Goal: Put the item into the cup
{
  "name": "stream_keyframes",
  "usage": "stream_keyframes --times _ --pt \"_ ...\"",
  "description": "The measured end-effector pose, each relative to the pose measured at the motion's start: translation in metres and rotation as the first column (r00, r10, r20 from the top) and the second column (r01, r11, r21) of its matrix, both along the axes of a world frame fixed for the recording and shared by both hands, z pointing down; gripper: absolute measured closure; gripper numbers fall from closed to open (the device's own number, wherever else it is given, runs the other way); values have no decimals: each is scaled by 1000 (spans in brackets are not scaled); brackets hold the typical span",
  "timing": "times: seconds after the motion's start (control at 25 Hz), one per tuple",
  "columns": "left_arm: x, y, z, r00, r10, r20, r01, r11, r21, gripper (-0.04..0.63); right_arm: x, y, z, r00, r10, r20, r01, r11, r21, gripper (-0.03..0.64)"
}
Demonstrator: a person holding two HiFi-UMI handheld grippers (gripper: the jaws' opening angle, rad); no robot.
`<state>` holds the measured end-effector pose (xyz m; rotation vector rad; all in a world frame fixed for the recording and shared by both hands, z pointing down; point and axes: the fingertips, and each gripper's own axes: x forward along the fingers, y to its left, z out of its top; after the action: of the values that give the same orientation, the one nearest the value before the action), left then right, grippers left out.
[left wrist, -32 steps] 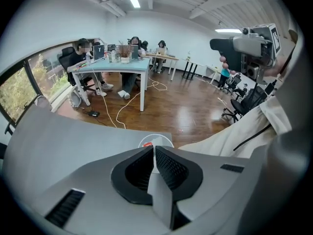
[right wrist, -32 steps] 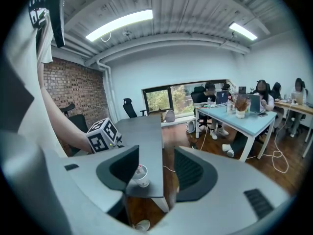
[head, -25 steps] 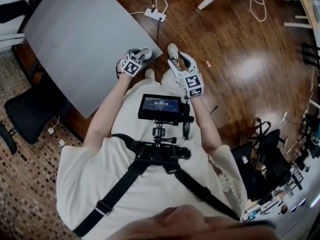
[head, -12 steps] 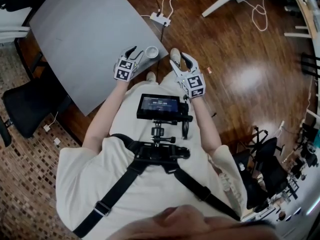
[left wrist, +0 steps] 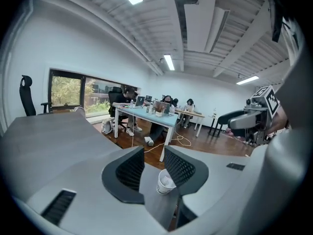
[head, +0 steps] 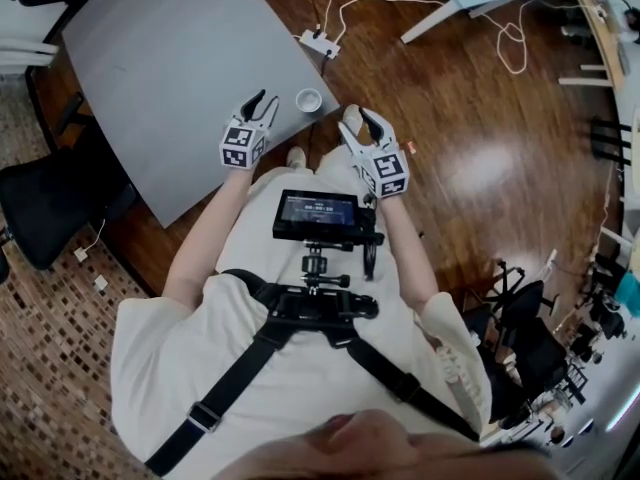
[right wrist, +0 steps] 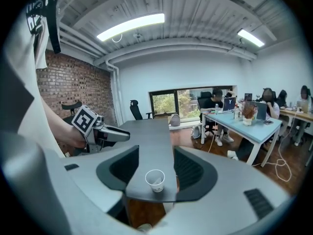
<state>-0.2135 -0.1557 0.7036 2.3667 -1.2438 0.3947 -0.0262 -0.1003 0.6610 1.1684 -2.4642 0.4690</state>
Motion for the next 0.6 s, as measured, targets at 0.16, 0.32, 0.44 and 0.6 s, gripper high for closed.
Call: stream_keyframes --times 0.16,0.32,0.44,0.6 --pt "0 8 -12 999 -17 -49 18 1000 17 571 -1 0 -13 1000 -2 13 2 1000 21 379" --pt "7 12 -33 992 -13 -122 20 998 55 594 1 -2 -19 999 -26 30 25 999 39 379" --pt "13 24 -52 987 -15 -159 27 997 73 594 3 0 -22 997 -56 56 54 998 39 379" --pt "23 55 -70 978 21 -207 -9 998 56 594 7 12 -26 993 -90 75 86 995 52 379"
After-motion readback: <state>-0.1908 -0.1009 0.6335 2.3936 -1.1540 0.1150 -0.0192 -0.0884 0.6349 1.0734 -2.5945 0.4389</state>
